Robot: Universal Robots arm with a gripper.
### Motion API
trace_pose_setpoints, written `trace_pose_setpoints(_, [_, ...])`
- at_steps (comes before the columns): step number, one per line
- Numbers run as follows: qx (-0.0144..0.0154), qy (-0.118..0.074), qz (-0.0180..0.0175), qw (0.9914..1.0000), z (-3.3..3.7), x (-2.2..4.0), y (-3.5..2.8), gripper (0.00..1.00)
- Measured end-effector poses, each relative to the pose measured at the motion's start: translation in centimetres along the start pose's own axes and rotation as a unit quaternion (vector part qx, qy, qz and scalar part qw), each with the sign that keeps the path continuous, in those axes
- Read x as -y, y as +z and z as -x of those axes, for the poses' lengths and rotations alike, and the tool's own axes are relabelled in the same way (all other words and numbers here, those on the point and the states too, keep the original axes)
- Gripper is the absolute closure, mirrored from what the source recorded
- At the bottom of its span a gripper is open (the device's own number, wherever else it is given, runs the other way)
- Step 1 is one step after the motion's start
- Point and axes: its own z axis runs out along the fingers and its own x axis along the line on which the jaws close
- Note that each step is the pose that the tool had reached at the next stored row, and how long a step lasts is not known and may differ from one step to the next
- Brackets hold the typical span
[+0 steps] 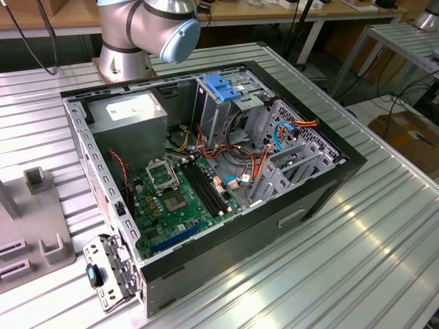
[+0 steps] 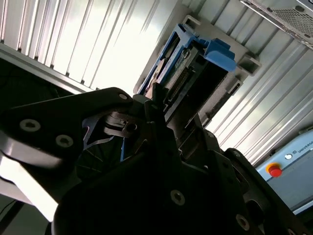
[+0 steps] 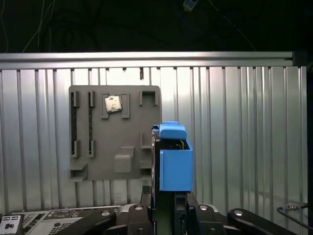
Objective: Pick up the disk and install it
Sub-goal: 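Pick up the disk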
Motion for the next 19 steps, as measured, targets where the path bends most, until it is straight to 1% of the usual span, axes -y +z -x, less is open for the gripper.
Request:
trace_pose_setpoints(1, [0.0015,0.000,0.0001,1.00000,0.01,0.22,0.00,0.65])
trace_pose_setpoints(2, [0.0040,0.000,0.0002,0.99999,0.02,0.64,0.00,0.65])
trace_pose_setpoints(4, [0.0079,0.000,0.0003,0.99997,0.04,1.28,0.01,0.65])
trace_pose_setpoints(5, [0.0104,0.000,0.0003,0.99995,0.06,1.67,0.01,0.65])
trace_pose_setpoints(8, [0.0155,-0.001,0.0005,0.99988,0.09,2.40,0.02,0.65])
trace_pose_setpoints(9, [0.0179,-0.001,0.0007,0.99984,0.10,2.75,0.01,0.65])
trace_pose_setpoints(11, [0.0217,-0.001,0.0008,0.99976,0.12,3.33,0.02,0.65])
trace_pose_setpoints(14, [0.0271,-0.001,0.0010,0.99963,0.16,4.34,0.02,0.65])
trace_pose_setpoints(15, [0.0294,-0.001,0.0011,0.99957,0.17,4.82,0.02,0.65])
trace_pose_setpoints(16, [0.0305,-0.001,0.0011,0.99953,0.18,5.11,0.03,0.65])
trace_pose_setpoints(17, [0.0314,-0.001,0.0012,0.99950,0.20,5.53,0.03,0.65])
trace_pose_setpoints(19, [0.0316,-0.001,0.0013,0.99950,0.22,6.18,0.02,0.65])
